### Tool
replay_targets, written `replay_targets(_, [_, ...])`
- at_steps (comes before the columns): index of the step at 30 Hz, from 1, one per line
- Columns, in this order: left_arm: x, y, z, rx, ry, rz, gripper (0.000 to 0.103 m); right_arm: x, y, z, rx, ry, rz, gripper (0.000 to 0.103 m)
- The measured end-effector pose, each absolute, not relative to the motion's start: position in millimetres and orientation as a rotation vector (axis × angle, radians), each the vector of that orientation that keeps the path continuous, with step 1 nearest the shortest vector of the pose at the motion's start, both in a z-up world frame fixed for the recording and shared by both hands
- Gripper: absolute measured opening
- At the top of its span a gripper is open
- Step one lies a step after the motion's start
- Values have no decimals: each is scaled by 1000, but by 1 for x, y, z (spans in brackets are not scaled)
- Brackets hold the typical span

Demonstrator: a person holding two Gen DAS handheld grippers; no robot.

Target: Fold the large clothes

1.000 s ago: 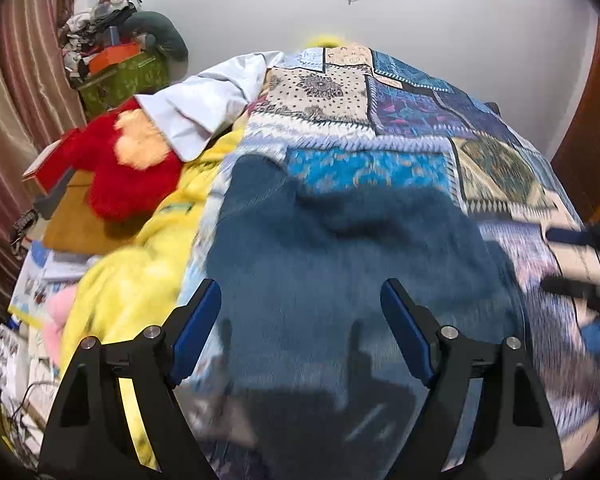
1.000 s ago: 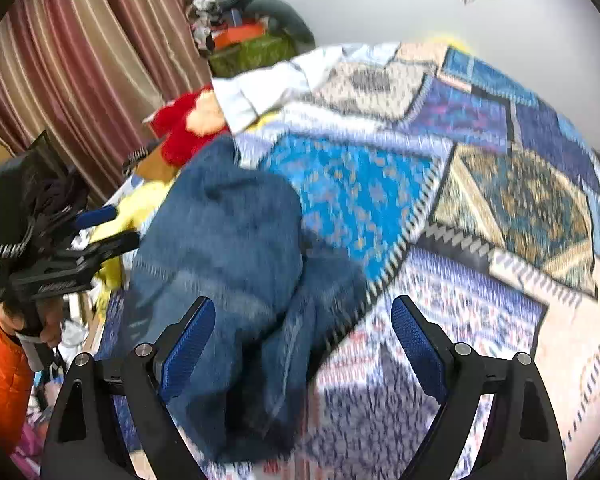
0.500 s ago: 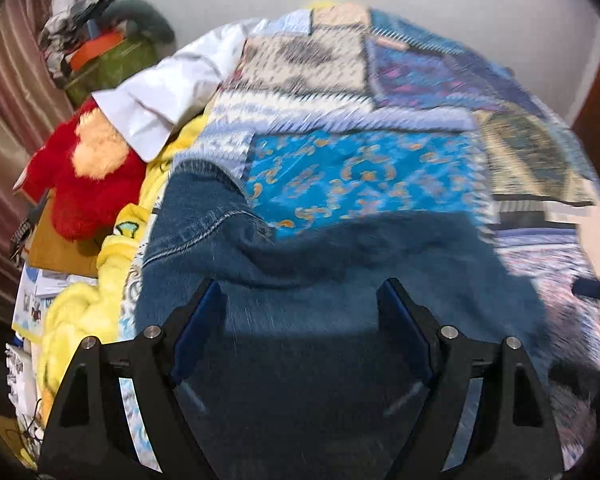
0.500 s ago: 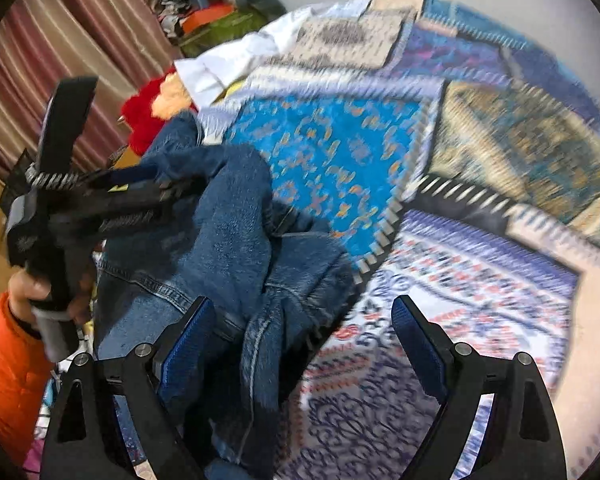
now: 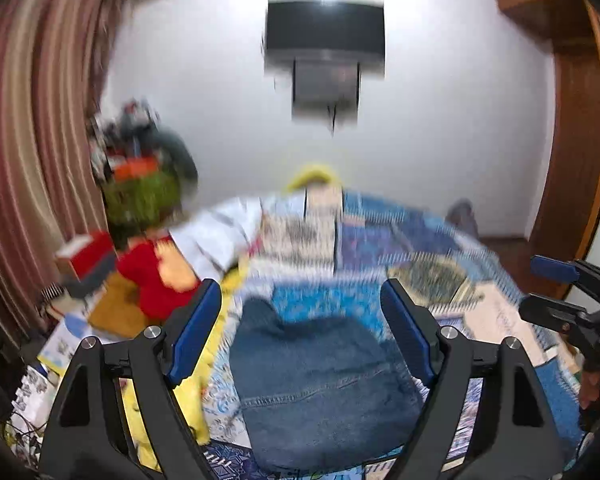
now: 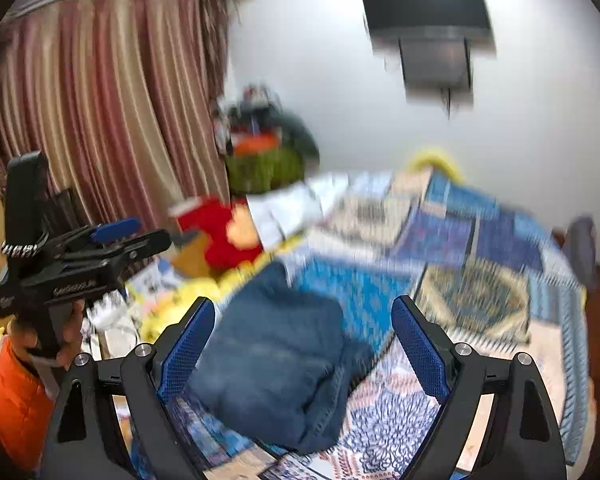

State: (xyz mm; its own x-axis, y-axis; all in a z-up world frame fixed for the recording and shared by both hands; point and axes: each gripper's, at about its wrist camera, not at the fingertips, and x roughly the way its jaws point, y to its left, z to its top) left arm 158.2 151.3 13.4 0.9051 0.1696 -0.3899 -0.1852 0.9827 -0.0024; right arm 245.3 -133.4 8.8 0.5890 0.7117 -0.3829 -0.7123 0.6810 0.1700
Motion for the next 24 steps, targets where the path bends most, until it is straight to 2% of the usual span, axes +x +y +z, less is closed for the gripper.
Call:
replay_targets(5, [97,130,39,-34,263,190,82,186,-153,41,42,299,818,89])
replay_targets(9, [67,112,37,-4,199,243,82,149,-162,46,75,237,798,89])
replay_targets(13, [52,103,26,-20,195,283,86,126,-169,38,80,265,726,94])
replay_targets(15, [49,100,18,-26,194,281,95,117,-171,33,80,273,680,98])
replay_targets(17, [47,99,14,-35,197,284,99,111,-173,29,73,274,651,103])
replay_targets(24, [46,95,6,-45,224,260,101,112,-167,17,34,309,629,103])
